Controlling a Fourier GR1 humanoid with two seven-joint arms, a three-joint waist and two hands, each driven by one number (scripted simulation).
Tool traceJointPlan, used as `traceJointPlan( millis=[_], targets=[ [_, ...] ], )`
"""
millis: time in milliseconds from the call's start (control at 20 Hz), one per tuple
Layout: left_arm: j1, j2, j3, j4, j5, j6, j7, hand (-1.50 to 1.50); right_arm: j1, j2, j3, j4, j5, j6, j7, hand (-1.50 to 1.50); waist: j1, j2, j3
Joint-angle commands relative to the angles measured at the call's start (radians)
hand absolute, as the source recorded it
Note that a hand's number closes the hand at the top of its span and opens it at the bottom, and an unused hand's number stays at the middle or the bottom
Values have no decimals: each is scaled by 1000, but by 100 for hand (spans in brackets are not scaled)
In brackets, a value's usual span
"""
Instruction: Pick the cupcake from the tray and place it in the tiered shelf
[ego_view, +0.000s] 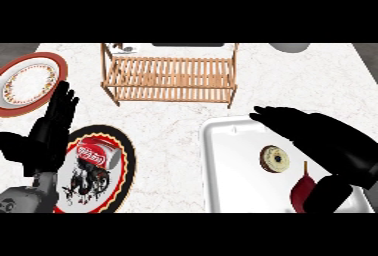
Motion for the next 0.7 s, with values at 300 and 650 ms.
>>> traceJointPlan(
  millis=[300, 650],
  targets=[
    [39, -2, 23, -74, -28, -13, 48, 0, 55, 62, 115, 52, 329, 32, 108, -150, -2, 0, 1],
    [98, -93, -16, -96, -114, -2, 17, 0, 128, 163, 38, 173, 449, -5, -72, -150, 0, 1, 1]
  ],
)
